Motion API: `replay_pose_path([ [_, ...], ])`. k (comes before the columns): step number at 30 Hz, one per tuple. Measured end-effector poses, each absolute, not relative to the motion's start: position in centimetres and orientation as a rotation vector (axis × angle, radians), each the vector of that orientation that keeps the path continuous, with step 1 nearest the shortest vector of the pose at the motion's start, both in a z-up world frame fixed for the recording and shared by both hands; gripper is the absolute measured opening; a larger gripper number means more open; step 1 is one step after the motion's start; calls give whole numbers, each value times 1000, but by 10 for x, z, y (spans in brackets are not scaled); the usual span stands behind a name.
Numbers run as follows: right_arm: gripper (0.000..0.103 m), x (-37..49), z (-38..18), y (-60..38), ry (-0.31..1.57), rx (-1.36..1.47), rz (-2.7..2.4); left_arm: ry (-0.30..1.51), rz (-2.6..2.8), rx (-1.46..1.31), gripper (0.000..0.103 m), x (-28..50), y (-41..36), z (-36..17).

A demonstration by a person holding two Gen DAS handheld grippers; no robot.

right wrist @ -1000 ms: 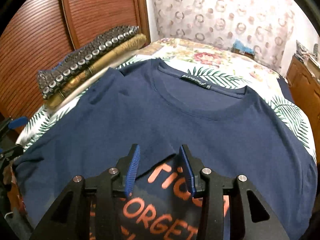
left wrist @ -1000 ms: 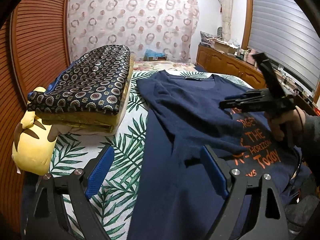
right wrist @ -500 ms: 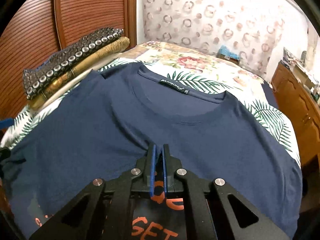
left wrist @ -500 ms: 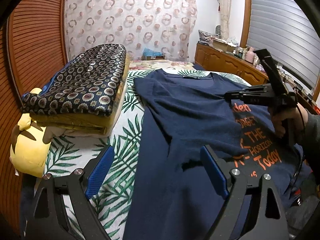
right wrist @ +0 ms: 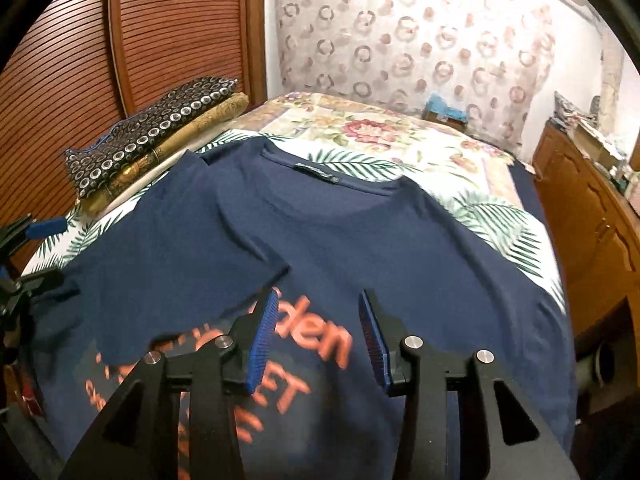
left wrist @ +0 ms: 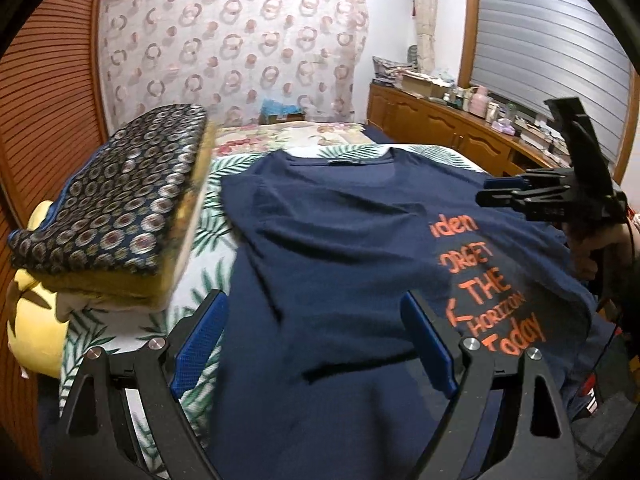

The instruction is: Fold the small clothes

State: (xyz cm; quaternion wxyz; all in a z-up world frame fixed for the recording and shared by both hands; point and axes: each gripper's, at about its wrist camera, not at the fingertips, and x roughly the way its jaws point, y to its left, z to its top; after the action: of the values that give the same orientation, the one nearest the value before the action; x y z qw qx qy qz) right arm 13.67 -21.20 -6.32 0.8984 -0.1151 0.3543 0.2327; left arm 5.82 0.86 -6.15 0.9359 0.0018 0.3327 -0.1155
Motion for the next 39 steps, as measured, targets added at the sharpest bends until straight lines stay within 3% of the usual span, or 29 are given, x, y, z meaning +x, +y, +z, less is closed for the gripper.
replay_pose_path([
  [21,44,53,-78,-315,774,-146,290,823,-356,78,88,96,-59,-82],
  [39,44,50,-92,-347,781,-13,136,896,-319,160,90,115,-74,-95],
])
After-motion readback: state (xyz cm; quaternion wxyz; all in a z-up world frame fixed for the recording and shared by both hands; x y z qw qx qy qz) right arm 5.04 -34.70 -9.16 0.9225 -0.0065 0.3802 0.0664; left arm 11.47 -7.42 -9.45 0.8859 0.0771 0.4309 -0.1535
